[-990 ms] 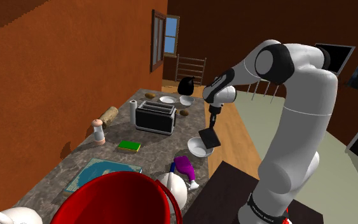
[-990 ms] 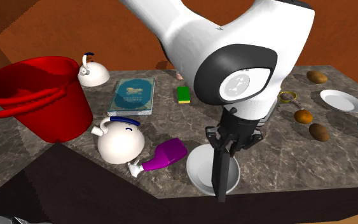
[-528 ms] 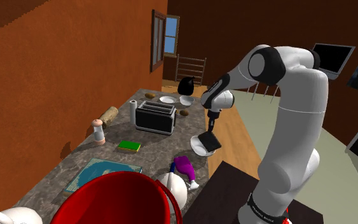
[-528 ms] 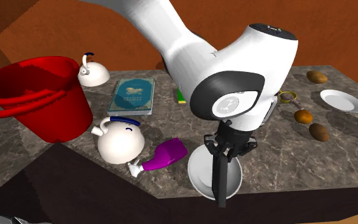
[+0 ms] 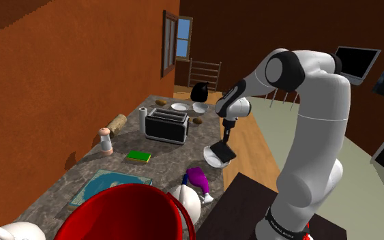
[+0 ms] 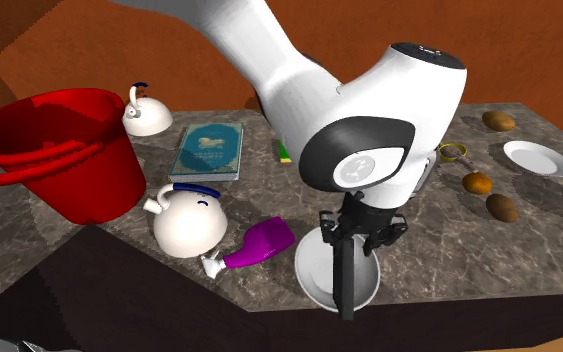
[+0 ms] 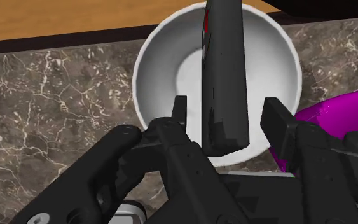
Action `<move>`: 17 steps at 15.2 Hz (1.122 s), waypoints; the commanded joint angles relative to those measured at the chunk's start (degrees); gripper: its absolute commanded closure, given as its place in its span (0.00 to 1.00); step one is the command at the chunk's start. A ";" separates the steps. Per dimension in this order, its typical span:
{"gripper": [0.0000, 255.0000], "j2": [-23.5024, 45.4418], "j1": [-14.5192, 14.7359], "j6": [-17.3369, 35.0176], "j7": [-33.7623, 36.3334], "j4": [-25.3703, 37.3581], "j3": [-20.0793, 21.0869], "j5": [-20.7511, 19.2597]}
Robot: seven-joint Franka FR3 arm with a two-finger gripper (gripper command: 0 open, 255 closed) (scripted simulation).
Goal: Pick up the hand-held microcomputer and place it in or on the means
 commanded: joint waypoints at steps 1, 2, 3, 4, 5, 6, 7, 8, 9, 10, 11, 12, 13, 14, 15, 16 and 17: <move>0.00 0.16 -0.06 -0.04 -0.03 -0.02 -0.03 0.02; 0.00 0.18 -0.06 -0.07 -0.03 0.03 -0.03 0.02; 0.00 0.20 -0.05 -0.05 -0.01 0.03 -0.02 0.03; 0.00 0.19 -0.05 -0.05 -0.01 0.02 -0.02 0.03; 0.00 0.00 -0.02 -0.03 0.04 -0.18 -0.06 -0.06; 0.00 -1.57 0.29 -1.74 0.67 0.06 -0.46 -0.96; 0.00 -3.08 0.55 -3.47 1.27 0.37 -0.81 -1.83; 0.00 -4.54 0.78 -5.23 1.84 0.77 -1.09 -2.64; 0.00 -5.65 0.92 -6.64 2.26 1.14 -1.26 -3.25; 0.00 -5.65 0.89 -6.64 2.27 1.14 -1.24 -3.26; 0.00 -5.66 0.89 -6.63 2.27 1.13 -1.23 -3.27; 0.00 -5.65 0.89 -6.64 2.27 1.14 -1.23 -3.26; 0.00 -5.65 0.89 -6.64 2.27 1.14 -1.23 -3.26; 0.00 -5.65 0.89 -6.64 2.27 1.14 -1.23 -3.26; 0.00 -5.65 0.89 -6.64 2.27 1.14 -1.23 -3.26; 0.00 -5.65 0.89 -6.64 2.27 1.14 -1.23 -3.26; 0.00 -5.65 0.89 -6.64 2.27 1.14 -1.23 -3.26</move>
